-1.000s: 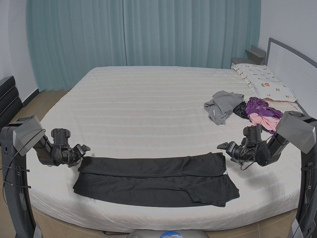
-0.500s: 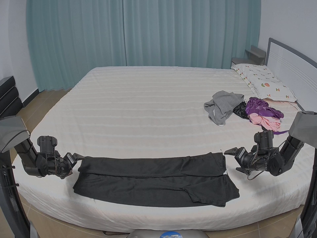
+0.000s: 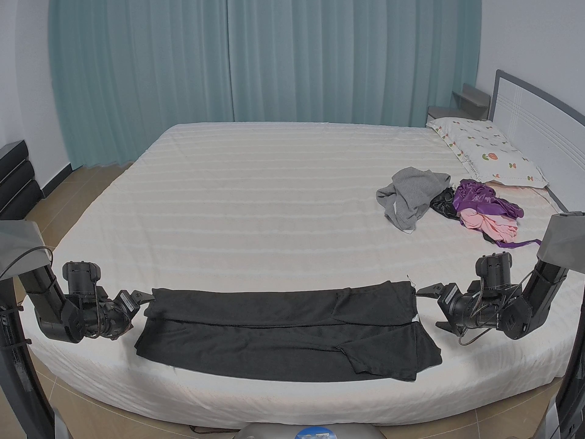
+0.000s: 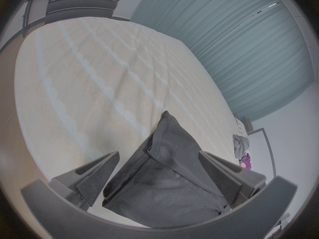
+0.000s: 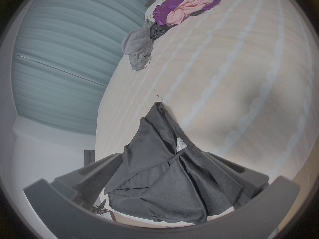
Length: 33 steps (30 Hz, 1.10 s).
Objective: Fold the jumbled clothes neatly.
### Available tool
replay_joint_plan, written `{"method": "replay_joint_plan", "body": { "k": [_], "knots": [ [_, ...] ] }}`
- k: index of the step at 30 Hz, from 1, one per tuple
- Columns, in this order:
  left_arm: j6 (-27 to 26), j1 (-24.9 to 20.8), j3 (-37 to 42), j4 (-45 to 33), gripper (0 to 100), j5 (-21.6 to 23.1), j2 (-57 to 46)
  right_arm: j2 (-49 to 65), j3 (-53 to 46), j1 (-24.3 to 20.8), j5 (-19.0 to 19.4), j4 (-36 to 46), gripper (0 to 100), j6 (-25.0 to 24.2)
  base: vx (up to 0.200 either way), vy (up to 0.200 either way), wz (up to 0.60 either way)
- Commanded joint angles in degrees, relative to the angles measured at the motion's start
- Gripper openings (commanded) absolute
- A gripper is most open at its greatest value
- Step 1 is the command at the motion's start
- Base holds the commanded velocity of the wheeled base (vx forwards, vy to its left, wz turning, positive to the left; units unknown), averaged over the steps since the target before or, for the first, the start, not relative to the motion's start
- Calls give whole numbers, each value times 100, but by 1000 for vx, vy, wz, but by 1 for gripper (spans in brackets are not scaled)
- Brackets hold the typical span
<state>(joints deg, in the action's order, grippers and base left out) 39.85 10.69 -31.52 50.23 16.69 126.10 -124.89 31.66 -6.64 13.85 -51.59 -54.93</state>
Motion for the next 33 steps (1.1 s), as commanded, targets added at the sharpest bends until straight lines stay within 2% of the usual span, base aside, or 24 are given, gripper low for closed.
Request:
{"method": "replay_joint_plan", "body": {
  "k": [1, 7, 17, 23, 30, 31, 33],
  "knots": [
    [-21, 3, 32, 5, 100, 1, 38, -35, -28, 49, 57, 0, 100, 0, 0, 0, 0],
    [-83, -6, 103, 5, 100, -34, 64, -79, -28, 102, 144, 0, 100, 0, 0, 0, 0],
    [-672, -32, 498, 31, 100, -78, 64, -79, -37, 102, 153, 0, 100, 0, 0, 0, 0],
    [-680, -102, 595, 339, 100, -140, 161, -79, -37, 93, 153, 0, 100, 0, 0, 0, 0],
    [-689, -454, 560, 1235, 100, -772, 723, -79, -37, 93, 153, 0, 100, -9, 0, 0, 0],
    [-689, -507, 577, 1385, 0, -825, 785, -79, -46, 93, 153, 0, 100, 0, 0, 0, 0],
    [-689, -524, 595, 1420, 0, -834, 793, -79, -46, 93, 153, 0, 100, -9, 0, 0, 0]
  ]
}}
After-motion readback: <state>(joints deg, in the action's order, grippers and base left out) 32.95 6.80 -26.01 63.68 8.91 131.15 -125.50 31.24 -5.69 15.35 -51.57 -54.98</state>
